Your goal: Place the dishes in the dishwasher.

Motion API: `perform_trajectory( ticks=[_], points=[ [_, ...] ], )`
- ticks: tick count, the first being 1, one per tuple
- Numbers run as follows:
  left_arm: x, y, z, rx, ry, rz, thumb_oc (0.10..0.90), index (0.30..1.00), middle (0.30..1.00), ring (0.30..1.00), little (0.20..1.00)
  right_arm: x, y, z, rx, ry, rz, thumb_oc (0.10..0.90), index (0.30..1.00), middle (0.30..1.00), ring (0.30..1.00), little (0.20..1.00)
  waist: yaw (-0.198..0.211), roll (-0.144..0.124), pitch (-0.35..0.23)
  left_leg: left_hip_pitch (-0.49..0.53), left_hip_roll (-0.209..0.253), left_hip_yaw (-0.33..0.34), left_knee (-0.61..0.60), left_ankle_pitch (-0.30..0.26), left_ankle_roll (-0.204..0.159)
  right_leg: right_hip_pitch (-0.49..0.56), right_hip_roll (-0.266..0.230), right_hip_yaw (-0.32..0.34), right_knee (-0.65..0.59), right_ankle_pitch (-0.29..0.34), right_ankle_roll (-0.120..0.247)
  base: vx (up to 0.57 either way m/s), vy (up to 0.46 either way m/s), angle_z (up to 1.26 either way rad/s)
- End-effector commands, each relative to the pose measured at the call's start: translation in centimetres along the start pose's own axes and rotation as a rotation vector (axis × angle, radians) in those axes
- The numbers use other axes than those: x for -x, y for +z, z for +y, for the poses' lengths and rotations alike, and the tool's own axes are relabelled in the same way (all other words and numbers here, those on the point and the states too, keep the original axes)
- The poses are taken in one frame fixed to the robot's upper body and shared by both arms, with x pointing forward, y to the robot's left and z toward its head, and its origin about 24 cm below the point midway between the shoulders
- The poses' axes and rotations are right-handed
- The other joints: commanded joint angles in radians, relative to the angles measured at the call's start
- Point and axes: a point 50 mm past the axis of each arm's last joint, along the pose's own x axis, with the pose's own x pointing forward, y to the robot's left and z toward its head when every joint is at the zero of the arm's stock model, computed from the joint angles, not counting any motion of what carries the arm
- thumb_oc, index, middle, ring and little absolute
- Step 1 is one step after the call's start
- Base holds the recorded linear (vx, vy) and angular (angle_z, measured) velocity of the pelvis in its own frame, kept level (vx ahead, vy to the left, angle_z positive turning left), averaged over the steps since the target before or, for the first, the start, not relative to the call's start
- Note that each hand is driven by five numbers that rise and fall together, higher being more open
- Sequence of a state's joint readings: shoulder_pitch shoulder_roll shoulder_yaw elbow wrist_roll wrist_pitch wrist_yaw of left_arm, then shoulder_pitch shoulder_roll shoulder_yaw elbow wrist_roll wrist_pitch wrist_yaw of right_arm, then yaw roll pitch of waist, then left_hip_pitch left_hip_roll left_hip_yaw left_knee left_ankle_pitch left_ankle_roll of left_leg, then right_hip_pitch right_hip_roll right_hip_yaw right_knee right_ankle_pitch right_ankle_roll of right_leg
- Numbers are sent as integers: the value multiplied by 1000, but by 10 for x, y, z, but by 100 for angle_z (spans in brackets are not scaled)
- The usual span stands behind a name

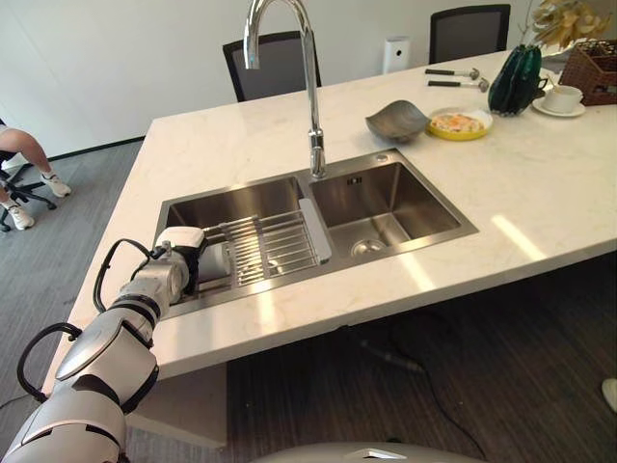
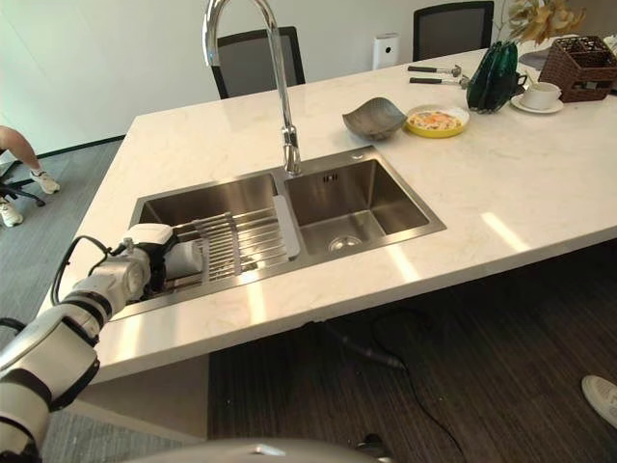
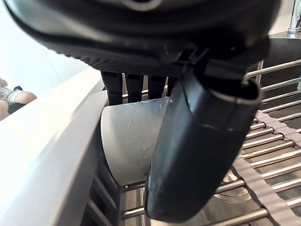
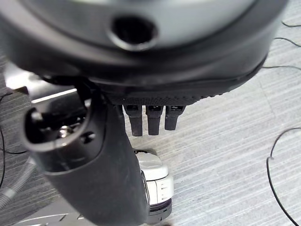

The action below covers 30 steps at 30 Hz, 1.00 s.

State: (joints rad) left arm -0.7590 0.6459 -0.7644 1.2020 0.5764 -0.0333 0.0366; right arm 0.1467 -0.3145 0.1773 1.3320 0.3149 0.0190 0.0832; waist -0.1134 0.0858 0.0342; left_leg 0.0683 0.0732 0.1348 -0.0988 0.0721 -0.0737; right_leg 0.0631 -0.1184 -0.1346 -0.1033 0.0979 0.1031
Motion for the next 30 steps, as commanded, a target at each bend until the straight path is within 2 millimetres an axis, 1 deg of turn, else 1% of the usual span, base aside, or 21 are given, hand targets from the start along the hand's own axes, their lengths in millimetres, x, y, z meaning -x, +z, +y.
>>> perform_trajectory(
  ticks=[1,7,9,10,11,12,13,15,16,17,18,19,21,22,23,24,25,27,28,29,30],
  points=[
    [-3,-8,52,56,111,54,400,300,300,300,300,-2,29,7,28,24,-68,800,900,900,900,900,-2,-23,64,51,-15,27,11,-107,-19,15,-50,-42,16,-58,102,0,0,0],
    [-3,-7,55,50,127,45,400,300,300,300,300,-2,28,7,28,22,-66,800,900,900,900,900,-1,-24,65,53,-14,26,11,-107,-19,18,-49,-43,16,-60,101,-3,-8,0],
    [4,2,98,99,373,-42,400,300,300,300,300,-2,30,6,6,20,-93,800,900,900,900,900,20,-30,67,54,-10,6,11,-103,-23,34,-44,-61,16,-70,97,-44,-182,1],
    [48,19,142,388,702,-344,400,300,300,300,300,-1,33,15,-113,47,-146,800,900,900,900,900,70,-28,69,65,2,-41,11,-89,-31,72,-28,-86,16,-104,83,-41,-271,2],
    [55,22,143,491,726,-394,400,300,300,300,300,-1,34,16,-118,47,-153,800,900,900,900,900,78,-25,68,62,4,-51,11,-77,-33,74,-24,-88,16,-108,76,-436,-925,8],
    [147,31,133,1349,883,-1006,400,300,300,300,300,1,25,-1,73,18,-118,800,900,900,900,900,237,20,136,-139,54,-227,158,111,-146,130,20,-292,16,-169,-9,-478,-748,77],
    [147,30,131,1363,888,-1004,400,300,300,300,300,1,26,-4,77,11,-120,800,900,900,900,900,230,20,134,-151,64,-201,143,120,-142,120,14,-314,16,-169,-9,-519,-757,159],
    [150,27,128,1348,904,-990,400,300,300,300,300,2,30,-7,87,-1,-136,800,900,900,900,900,231,11,129,-152,103,-82,117,127,-138,111,-1,-381,16,-169,-5,-141,-86,244],
    [152,25,128,1345,917,-991,400,300,300,300,300,2,33,-7,94,0,-144,800,900,900,900,900,231,8,127,-152,115,-46,129,131,-138,107,-5,-398,16,-168,-5,-181,-93,291],
    [154,24,127,1357,936,-996,400,300,300,300,300,2,43,-3,95,8,-171,800,900,900,900,900,230,-2,122,-134,115,-8,179,96,-129,97,-13,-421,16,-157,-9,-139,-69,264],
    [154,24,127,1357,936,-995,400,300,300,300,300,2,43,-3,95,8,-171,800,900,900,900,900,229,-1,123,-135,115,-9,182,93,-129,97,-12,-421,16,-158,-9,-75,-96,164],
    [155,23,127,1371,953,-992,400,300,300,300,300,1,45,0,96,16,-177,800,900,900,900,900,228,-9,117,-111,113,-6,202,57,-137,100,-8,-414,16,-172,-8,-19,-65,59],
    [156,21,130,1385,995,-988,400,300,300,300,300,1,51,4,93,27,-196,800,900,900,900,900,212,-20,107,-60,112,58,255,-6,-131,91,-12,-445,16,-164,-12,-93,-52,47],
    [156,21,130,1384,996,-988,400,300,300,300,300,1,51,4,93,27,-196,800,900,900,900,900,212,-20,109,-60,113,58,260,-11,-131,93,-12,-445,16,-165,-11,-114,-14,69],
    [156,20,131,1391,1005,-987,400,300,300,300,300,2,52,5,80,30,-202,800,900,900,900,900,198,-23,101,-27,121,104,273,-34,-128,88,-17,-473,16,-160,-12,-157,45,85],
    [159,19,133,1394,1027,-993,400,300,300,300,300,2,52,6,48,32,-212,800,900,900,900,900,174,-26,89,23,133,167,282,-57,-130,79,-29,-531,20,-150,-13,-232,86,75],
    [159,19,133,1396,1032,-1000,400,300,300,300,300,2,53,6,30,31,-217,800,900,900,900,900,162,-27,83,44,139,196,286,-64,-130,72,-39,-561,23,-142,-14,-176,91,119],
    [160,19,133,1396,1031,-1000,400,300,300,300,300,2,53,6,30,30,-217,800,900,900,900,900,158,-26,83,43,139,192,287,-65,-130,74,-39,-565,23,-141,-12,-100,101,123],
    [160,18,130,1382,1022,-990,400,300,300,300,300,2,49,6,1,29,-214,800,900,900,900,900,137,-15,63,90,134,208,253,-76,-133,55,-57,-623,29,-117,-10,-132,155,89],
    [160,18,130,1383,1021,-989,400,300,300,300,300,2,49,5,2,29,-213,800,900,900,900,900,133,-15,62,90,133,204,251,-74,-132,56,-57,-627,28,-117,-9,-213,332,124],
    [160,18,123,1368,995,-971,400,300,300,300,300,1,41,7,-8,33,-197,800,900,900,900,900,124,-13,54,94,139,204,218,-67,-127,53,-80,-662,39,-89,0,-79,178,108]
  ],
)
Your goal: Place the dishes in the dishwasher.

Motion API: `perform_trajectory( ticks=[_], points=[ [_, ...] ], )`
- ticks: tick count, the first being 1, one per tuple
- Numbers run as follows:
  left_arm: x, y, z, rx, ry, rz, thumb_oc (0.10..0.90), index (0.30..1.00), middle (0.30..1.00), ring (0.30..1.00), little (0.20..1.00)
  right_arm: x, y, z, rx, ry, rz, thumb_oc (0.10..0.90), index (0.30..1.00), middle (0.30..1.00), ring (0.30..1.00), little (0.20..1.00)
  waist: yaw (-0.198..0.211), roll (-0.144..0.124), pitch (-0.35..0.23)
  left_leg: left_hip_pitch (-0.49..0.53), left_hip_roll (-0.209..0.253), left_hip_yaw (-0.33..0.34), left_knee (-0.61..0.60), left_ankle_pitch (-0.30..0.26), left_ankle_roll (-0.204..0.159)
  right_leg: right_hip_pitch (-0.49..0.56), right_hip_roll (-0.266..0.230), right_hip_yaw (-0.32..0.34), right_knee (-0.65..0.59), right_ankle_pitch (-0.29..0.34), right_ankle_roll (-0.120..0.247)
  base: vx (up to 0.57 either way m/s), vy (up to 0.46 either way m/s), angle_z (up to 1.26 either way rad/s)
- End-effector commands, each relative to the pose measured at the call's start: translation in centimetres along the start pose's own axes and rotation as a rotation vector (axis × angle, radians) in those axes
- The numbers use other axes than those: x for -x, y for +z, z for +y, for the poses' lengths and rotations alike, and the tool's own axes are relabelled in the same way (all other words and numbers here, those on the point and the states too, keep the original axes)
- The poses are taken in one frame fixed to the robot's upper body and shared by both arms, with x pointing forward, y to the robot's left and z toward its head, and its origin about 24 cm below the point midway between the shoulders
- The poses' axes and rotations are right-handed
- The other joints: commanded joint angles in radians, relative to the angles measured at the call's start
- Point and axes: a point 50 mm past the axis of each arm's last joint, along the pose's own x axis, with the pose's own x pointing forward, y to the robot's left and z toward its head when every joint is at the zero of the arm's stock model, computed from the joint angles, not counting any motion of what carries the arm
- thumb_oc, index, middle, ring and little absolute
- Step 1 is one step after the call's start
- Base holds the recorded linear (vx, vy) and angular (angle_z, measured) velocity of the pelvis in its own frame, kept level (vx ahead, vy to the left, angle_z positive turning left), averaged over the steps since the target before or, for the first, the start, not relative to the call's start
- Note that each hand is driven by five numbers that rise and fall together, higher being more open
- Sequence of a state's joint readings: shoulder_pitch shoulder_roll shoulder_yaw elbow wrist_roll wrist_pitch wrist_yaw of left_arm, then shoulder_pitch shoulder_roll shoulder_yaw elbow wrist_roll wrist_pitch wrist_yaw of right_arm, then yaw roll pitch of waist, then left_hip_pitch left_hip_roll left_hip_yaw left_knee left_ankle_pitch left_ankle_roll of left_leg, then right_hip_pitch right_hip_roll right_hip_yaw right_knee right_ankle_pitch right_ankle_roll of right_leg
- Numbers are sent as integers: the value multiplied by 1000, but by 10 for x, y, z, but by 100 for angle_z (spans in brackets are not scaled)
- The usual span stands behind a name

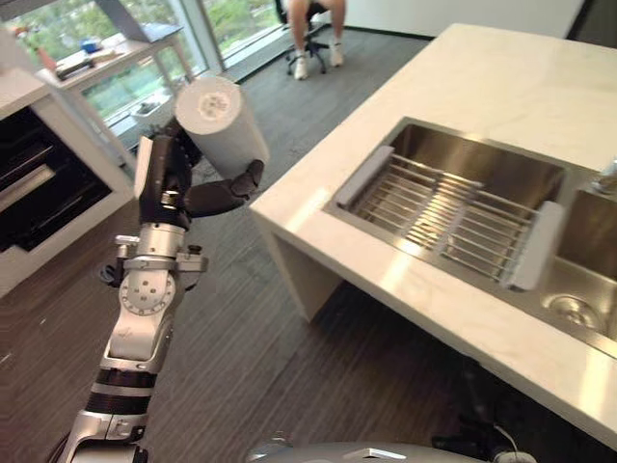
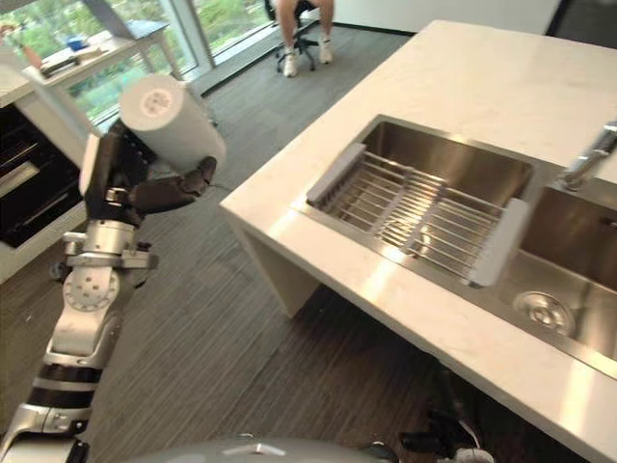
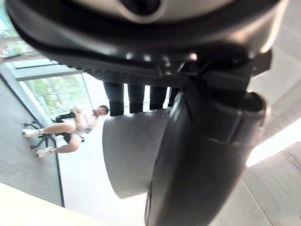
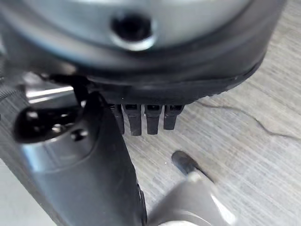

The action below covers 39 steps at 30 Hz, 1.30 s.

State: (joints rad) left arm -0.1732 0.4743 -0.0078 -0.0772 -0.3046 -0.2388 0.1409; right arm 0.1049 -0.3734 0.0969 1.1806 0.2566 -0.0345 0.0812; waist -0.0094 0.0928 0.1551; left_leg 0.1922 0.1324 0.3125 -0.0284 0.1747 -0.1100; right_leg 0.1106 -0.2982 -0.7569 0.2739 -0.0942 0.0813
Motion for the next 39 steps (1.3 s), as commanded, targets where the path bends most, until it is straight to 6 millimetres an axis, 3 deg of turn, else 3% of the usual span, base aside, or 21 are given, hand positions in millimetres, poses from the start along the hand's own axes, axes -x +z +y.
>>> perform_trajectory(
  ticks=[1,4,5,6,7,9,12,13,14,15,17,18,20,23,24,31,32,34,35,36,39],
  points=[
    [-15,58,23,-70,47,-294,400,300,300,300,300,1,-21,25,-34,62,58,800,900,900,900,900,18,-20,-68,-31,79,25,147,-169,-90,6,99,-42,-338,103,22,-112,279,102],
    [-11,55,25,-81,43,-274,400,300,300,300,300,2,-25,24,-31,62,68,800,900,900,900,900,16,-22,-70,-29,75,23,136,-174,-84,5,87,-54,-332,118,29,-95,271,49],
    [10,34,34,-149,27,-151,400,300,300,300,300,3,-32,25,9,64,105,800,900,900,900,900,49,-26,-67,-29,27,-1,103,-264,-37,-8,12,-75,-301,173,67,-225,637,54],
    [11,34,34,-150,27,-150,400,300,300,300,300,3,-32,25,11,64,106,800,900,900,900,900,45,-29,-70,-32,20,-3,105,-267,-29,-9,2,-78,-297,178,73,-340,897,35],
    [21,25,41,-230,27,-92,400,300,300,300,300,2,-28,29,45,91,99,800,900,900,900,900,77,-42,-62,-52,-32,-32,96,-313,4,-13,-60,-99,-280,218,106,-112,312,45],
    [26,24,44,-262,32,-76,400,300,300,300,300,1,-27,33,64,108,97,800,900,900,900,900,93,-51,-61,-59,-59,-50,89,-324,21,-5,-89,-114,-270,230,120,-125,328,51],
    [38,16,56,-324,84,-14,400,300,300,300,300,2,-27,39,77,127,84,800,900,900,900,900,134,-76,-55,-62,-118,-112,55,-337,51,24,-180,-156,-174,263,156,-79,306,56],
    [41,13,57,-359,86,11,400,300,300,300,300,2,-25,39,59,124,71,800,900,900,900,900,128,-87,-50,-64,-139,-169,51,-337,62,24,-216,-128,-116,286,164,35,240,101],
    [42,11,55,-362,82,20,400,300,300,300,300,1,-20,40,43,123,57,800,900,900,900,900,118,-86,-44,-62,-142,-207,43,-335,68,5,-217,-54,-75,284,161,74,198,174],
    [39,5,52,-390,63,39,400,300,300,300,300,-3,-3,43,31,125,5,800,900,900,900,900,98,-93,-40,-62,-152,-309,24,-322,76,-45,-158,174,-40,217,139,64,107,210],
    [38,5,52,-391,63,37,400,300,300,300,300,-3,-2,43,30,125,3,800,900,900,900,900,100,-95,-41,-66,-152,-307,22,-319,75,-52,-160,177,-35,214,136,-2,38,250],
    [32,0,45,-432,7,48,400,300,300,300,300,-4,14,48,29,140,-57,800,900,900,900,900,78,-113,-29,-91,-171,-432,18,-272,85,-88,-33,414,-53,126,93,-18,18,210],
    [26,-1,35,-460,-47,44,400,300,300,300,300,-5,32,56,52,151,-117,800,900,900,900,900,65,-136,-11,-107,-197,-564,14,-244,83,-112,107,590,-66,44,86,11,-40,240],
    [21,-8,27,-474,-78,54,400,300,300,300,300,-6,49,57,66,143,-169,800,900,900,900,900,66,-157,21,-131,-217,-670,28,-222,68,-113,159,627,-84,30,69,-25,-156,280],
    [21,-11,26,-473,-79,60,400,300,300,300,300,-6,54,53,79,130,-180,800,900,900,900,900,81,-174,25,-158,-227,-682,43,-218,49,-56,146,569,-165,33,59,-44,-149,133],
    [39,-23,34,-451,-62,148,400,300,300,300,300,-7,68,54,130,123,-207,800,900,900,900,900,108,-176,-12,-187,-192,-657,37,-197,13,15,159,478,-276,57,55,30,-108,68],
    [35,-28,15,-385,-125,158,400,300,300,300,300,-12,77,62,66,65,-174,800,900,900,900,900,124,-157,-28,-193,-162,-594,23,-191,7,49,151,403,-298,48,58,66,-28,19],
    [35,-28,15,-385,-126,158,400,300,300,300,300,-12,77,62,65,64,-174,800,900,900,900,900,123,-158,-29,-196,-164,-597,22,-185,9,47,150,401,-300,52,59,34,39,70],
    [34,-31,8,-351,-132,161,400,300,300,300,300,-11,62,75,53,99,-132,800,900,900,900,900,94,-141,-34,-203,-115,-471,12,-167,6,57,147,387,-317,55,63,-3,126,114],
    [34,-32,6,-354,-140,160,400,300,300,300,300,-11,62,76,40,99,-129,800,900,900,900,900,84,-136,-31,-220,-95,-417,32,-147,-8,59,141,386,-327,63,66,5,118,84],
    [34,-32,4,-350,-147,160,400,300,300,300,300,-12,58,76,38,103,-108,800,900,900,900,900,79,-130,-34,-219,-85,-392,25,-152,-8,63,140,392,-341,69,67,27,63,-10]
  ],
)
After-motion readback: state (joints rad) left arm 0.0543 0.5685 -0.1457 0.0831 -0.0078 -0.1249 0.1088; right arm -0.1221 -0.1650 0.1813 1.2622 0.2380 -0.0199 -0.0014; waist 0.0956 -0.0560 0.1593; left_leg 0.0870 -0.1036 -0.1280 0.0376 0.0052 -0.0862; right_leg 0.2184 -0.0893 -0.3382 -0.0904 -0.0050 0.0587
